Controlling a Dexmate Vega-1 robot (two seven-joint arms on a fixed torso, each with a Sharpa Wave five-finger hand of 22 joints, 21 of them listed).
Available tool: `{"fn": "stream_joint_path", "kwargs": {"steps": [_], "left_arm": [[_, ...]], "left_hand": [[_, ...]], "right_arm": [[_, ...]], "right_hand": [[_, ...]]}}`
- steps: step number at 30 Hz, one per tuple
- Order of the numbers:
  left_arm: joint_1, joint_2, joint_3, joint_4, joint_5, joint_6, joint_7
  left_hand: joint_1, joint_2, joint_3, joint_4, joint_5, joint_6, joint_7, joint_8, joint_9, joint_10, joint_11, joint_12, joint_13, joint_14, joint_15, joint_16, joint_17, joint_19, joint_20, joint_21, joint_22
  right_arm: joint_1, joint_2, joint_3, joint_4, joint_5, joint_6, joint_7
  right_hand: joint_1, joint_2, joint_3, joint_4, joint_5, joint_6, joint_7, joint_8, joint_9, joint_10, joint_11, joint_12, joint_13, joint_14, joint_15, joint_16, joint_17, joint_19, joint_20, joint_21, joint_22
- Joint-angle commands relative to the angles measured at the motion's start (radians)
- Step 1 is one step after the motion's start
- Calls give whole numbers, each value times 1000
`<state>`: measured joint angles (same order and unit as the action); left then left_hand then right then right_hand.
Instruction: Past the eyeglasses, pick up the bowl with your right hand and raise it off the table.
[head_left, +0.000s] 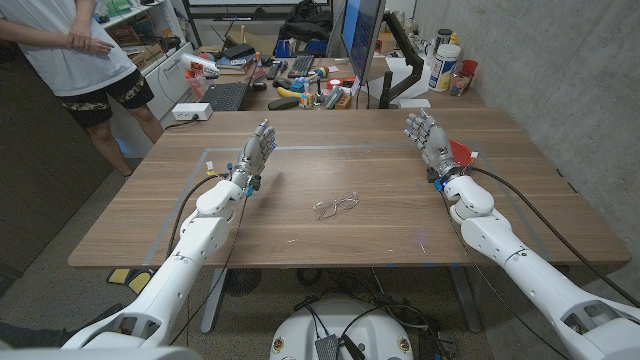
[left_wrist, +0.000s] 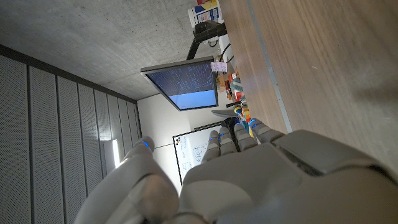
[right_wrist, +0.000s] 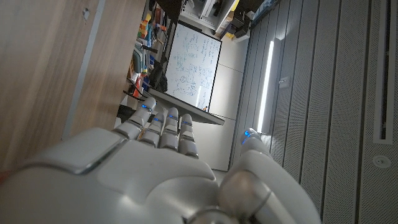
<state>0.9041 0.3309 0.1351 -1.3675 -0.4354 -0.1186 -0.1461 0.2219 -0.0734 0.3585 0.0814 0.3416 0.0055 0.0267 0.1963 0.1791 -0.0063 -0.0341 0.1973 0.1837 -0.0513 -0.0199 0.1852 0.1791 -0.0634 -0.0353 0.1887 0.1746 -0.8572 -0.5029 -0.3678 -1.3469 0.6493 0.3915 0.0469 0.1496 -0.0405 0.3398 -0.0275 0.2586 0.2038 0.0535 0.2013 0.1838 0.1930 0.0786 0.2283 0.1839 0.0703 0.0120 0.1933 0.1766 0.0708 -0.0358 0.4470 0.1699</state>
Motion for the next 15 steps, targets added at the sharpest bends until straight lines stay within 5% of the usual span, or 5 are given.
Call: {"fn": "stream_joint_path", "kwargs": {"steps": [1, 15], "left_arm": [[6, -4, -7, -10, 8, 4, -5], [11, 1, -3, -33, 18, 15, 6]], "left_hand": [[14, 4, 5, 0, 6, 1, 5, 2, 5, -2, -7, 5, 4, -6, -1, 1, 2, -10, -51, 5, 4], [18, 6, 4, -2, 6, 3, 5, 2, 5, -3, -6, 4, 4, -6, -2, 2, 2, -10, -50, 6, 4]], "right_arm": [[-20, -24, 4, -40, -42, 35, -28], [-43, -40, 25, -58, -47, 80, -38]], "right_hand": [[14, -1, 1, -9, 2, 7, 1, 2, 5, 13, 1, 7, 5, 10, 5, 5, 4, 10, -15, -7, 4], [23, -1, 1, -16, 2, 10, -2, 2, 5, 16, 1, 7, 5, 15, 4, 4, 3, 15, -15, -13, 4]]}}
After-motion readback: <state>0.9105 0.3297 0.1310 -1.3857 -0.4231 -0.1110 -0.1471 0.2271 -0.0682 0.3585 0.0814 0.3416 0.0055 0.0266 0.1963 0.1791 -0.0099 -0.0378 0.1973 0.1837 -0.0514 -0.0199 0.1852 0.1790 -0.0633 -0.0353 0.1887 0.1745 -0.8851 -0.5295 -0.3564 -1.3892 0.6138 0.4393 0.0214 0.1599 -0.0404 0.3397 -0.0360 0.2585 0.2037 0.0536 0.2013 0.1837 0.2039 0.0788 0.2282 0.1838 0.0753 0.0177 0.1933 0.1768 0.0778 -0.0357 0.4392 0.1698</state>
